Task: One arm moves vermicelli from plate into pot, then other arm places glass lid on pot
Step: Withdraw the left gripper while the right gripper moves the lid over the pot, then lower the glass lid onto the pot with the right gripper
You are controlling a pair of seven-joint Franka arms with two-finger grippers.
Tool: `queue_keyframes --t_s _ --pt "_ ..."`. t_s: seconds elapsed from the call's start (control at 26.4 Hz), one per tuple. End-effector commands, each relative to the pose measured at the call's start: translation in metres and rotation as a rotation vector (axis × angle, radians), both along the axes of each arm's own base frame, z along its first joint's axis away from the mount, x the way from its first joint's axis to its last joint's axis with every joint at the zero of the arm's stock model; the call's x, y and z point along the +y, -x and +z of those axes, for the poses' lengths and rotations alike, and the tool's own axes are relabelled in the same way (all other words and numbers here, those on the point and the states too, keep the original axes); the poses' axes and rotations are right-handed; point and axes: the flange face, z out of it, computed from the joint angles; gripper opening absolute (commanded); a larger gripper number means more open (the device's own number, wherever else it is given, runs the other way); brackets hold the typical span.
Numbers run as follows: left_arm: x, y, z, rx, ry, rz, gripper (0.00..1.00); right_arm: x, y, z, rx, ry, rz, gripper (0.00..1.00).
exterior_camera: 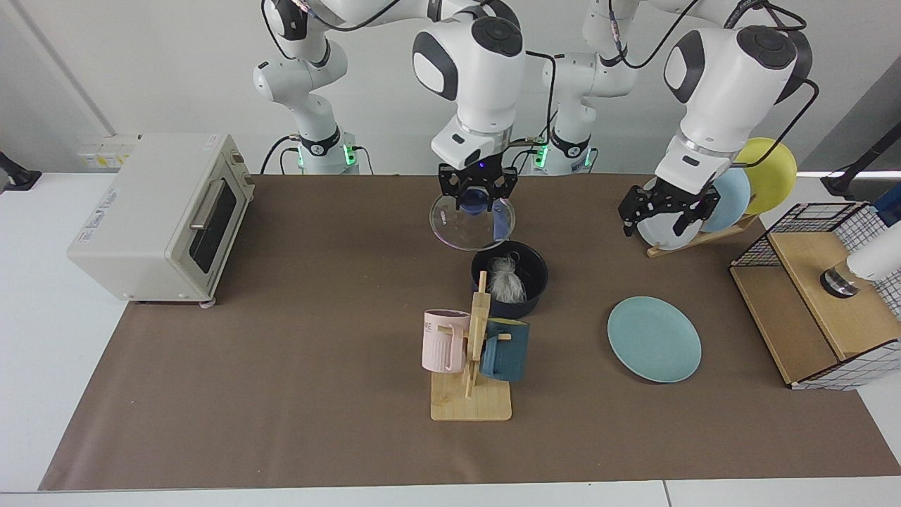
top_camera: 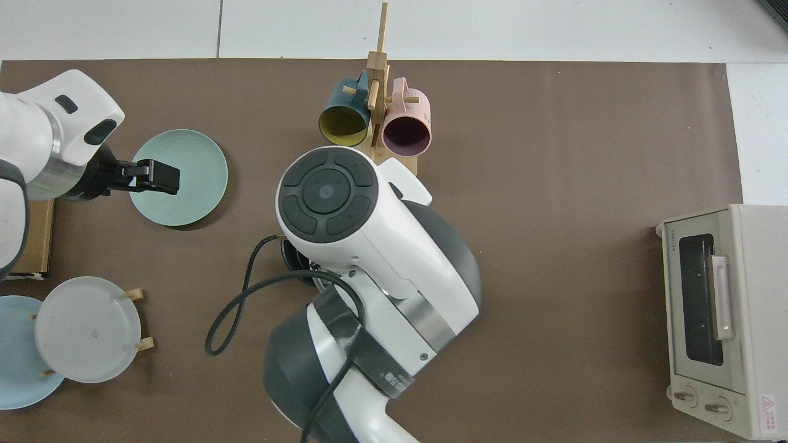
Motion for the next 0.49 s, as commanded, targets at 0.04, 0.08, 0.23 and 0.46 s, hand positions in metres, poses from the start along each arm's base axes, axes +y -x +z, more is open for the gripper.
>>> queue_keyframes --t_s 0.04,0.08,0.23,0.46 --pt "0.033 0.002 0.004 0.008 -0.03 -0.067 1.0 0.034 -0.033 -0.037 -0.047 -0.002 -0.034 0.0" --pt "0.034 0.002 0.004 0.008 -0.028 -0.067 1.0 0.036 -0.035 -0.038 -0.055 -0.009 -0.032 0.0" --pt "0.033 0.002 0.004 0.008 -0.021 -0.013 1.0 0.039 -0.041 -0.044 -0.078 -0.031 -0.033 0.0" --pt "0.034 0.002 0.004 0.007 -0.019 0.019 1.0 0.05 -0.05 -0.07 -0.1 -0.053 -0.025 0.0"
